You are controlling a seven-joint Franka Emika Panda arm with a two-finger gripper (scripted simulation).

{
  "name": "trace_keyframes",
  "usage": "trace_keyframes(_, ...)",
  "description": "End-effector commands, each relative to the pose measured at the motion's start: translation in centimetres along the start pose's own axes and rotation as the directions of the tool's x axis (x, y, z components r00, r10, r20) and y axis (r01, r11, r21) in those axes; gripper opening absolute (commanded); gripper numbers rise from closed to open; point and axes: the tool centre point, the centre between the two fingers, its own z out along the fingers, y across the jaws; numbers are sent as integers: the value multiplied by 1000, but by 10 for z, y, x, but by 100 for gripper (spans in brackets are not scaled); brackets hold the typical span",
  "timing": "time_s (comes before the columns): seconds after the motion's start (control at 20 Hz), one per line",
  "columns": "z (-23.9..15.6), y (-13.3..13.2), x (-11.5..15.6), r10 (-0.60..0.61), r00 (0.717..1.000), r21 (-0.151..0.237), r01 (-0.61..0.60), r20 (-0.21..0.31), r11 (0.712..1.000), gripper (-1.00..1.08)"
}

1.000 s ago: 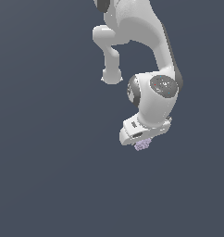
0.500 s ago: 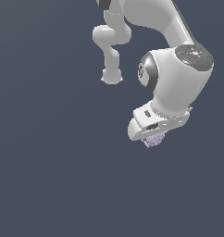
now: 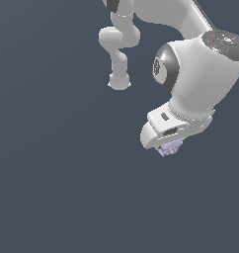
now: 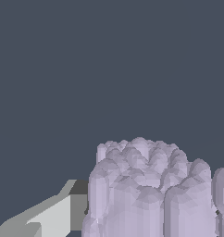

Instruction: Pick up the object and move it to a goal position.

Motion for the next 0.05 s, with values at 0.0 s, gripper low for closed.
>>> trace_keyframes(0.0,-1,0,1,0,1000,0,0,1,1000,-100)
